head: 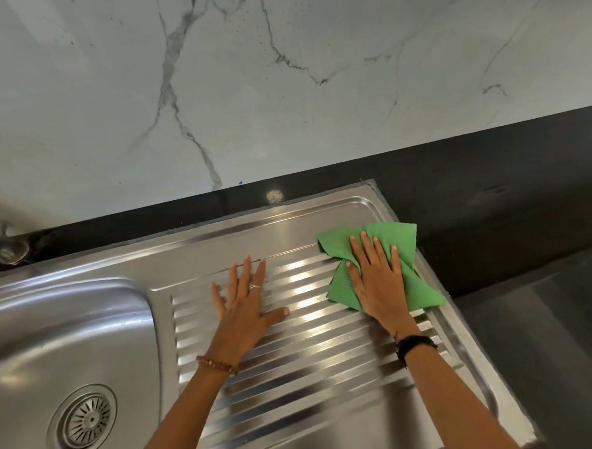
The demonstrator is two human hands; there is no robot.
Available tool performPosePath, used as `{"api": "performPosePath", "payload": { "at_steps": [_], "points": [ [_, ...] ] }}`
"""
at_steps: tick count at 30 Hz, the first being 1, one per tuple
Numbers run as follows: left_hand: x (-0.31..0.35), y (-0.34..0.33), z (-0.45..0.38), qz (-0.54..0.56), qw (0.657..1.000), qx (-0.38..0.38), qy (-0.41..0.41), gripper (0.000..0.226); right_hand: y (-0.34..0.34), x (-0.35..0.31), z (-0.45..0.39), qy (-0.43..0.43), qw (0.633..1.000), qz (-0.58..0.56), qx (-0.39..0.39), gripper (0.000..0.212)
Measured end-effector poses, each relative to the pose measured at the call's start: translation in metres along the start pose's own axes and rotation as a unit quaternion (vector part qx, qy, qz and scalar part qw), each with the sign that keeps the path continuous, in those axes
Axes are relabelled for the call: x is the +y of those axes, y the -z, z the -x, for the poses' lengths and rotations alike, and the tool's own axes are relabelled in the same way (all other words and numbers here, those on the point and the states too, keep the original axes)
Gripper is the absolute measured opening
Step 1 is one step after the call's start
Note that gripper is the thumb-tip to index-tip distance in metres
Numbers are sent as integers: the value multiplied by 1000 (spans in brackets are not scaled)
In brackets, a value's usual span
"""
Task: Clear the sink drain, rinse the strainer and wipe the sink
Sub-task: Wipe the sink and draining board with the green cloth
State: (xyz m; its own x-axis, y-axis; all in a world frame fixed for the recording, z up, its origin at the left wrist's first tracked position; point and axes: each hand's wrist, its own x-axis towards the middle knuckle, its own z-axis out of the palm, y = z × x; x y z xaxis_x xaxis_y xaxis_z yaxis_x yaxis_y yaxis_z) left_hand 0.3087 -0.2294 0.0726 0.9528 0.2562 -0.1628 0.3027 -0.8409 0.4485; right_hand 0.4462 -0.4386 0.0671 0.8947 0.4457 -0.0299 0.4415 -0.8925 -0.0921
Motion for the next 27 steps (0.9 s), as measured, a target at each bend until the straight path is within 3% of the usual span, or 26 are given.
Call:
{"api": "performPosePath", "payload": {
  "at_steps": [10, 14, 21, 27],
  "points": [
    [-31, 4, 88, 60, 972, 74, 213, 99, 11, -46, -9, -131, 990, -54, -10, 57],
    [-40, 4, 107, 162, 956, 98, 225, 104, 4, -110, 15, -17, 997, -72, -16, 55],
    [-44, 5, 125, 234, 936, 148, 218, 112, -12, -233, 35, 151, 985, -69, -56, 54],
    [-50, 7, 127, 246, 936, 163, 193, 119, -19, -279, 42, 308, 948, -21, -79, 53]
  ]
}}
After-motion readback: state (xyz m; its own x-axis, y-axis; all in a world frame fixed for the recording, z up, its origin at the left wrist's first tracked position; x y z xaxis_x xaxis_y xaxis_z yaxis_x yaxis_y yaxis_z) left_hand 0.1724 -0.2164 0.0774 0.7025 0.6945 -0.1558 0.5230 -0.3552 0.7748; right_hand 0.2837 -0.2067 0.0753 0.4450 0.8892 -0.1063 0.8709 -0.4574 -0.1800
